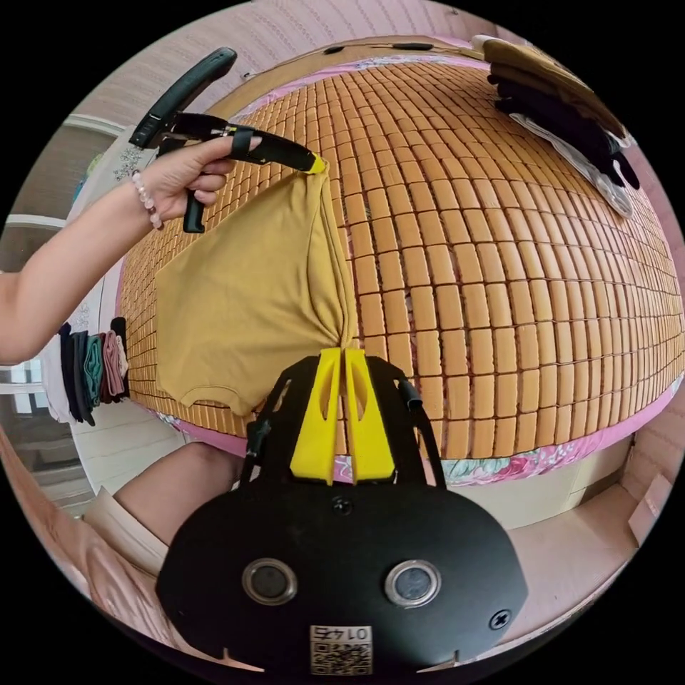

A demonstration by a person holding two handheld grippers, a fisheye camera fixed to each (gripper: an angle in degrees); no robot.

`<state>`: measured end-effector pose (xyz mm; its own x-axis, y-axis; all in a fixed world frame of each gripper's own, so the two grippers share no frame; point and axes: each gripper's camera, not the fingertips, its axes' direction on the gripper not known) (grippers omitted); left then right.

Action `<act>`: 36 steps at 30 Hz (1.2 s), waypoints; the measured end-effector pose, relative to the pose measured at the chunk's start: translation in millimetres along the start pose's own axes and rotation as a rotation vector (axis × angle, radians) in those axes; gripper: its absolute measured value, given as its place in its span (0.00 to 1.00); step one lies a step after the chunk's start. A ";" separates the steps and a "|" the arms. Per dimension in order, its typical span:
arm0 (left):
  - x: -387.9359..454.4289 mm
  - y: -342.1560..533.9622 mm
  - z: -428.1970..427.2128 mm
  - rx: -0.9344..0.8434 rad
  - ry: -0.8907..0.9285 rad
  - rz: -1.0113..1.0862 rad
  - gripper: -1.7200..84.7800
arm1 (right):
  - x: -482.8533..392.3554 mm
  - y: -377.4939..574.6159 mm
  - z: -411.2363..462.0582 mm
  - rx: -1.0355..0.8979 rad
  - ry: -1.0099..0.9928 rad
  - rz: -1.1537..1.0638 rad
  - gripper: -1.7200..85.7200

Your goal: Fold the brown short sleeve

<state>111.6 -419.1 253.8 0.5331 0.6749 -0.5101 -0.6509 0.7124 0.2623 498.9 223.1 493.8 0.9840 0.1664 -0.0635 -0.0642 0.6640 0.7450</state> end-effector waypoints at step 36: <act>-149.0 238.5 -182.2 0.299 0.016 -0.430 0.05 | -144.9 -39.9 -29.2 -0.036 -0.664 -0.465 0.10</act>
<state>-221.6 -384.7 243.1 0.7083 0.3084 -0.6350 -0.1912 0.9497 0.2480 354.0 193.7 453.9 0.8040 -0.5921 0.0549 0.3811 0.5839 0.7168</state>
